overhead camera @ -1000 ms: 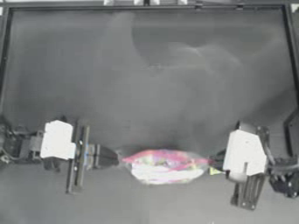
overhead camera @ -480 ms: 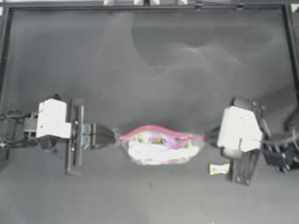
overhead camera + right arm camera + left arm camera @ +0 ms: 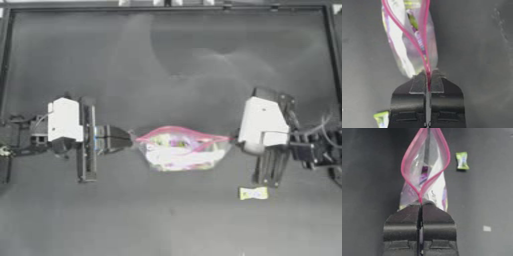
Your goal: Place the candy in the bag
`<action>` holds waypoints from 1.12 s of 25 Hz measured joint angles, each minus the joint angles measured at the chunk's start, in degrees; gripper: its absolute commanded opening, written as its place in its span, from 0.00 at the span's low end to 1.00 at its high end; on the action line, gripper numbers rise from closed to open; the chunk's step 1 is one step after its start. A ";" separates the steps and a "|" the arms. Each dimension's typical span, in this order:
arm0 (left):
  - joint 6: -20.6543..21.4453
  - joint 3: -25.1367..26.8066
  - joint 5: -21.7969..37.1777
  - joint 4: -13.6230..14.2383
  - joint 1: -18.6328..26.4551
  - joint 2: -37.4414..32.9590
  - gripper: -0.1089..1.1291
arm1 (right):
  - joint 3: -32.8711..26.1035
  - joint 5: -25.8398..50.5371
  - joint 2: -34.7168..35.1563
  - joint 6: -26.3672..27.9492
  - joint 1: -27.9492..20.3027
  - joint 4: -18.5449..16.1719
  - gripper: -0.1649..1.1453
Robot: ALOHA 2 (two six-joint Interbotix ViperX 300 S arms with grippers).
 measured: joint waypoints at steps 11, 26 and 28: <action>0.09 1.23 -0.26 0.18 1.76 1.49 0.17 | 3.52 -6.77 0.97 -0.18 -2.90 0.26 0.16; 0.00 0.00 -2.99 0.18 1.93 7.82 0.17 | 4.57 -13.27 6.15 -0.18 -3.96 0.26 0.16; 0.00 -0.88 -3.08 0.35 1.85 8.70 0.17 | 4.57 -13.36 6.59 -0.18 -3.96 0.26 0.16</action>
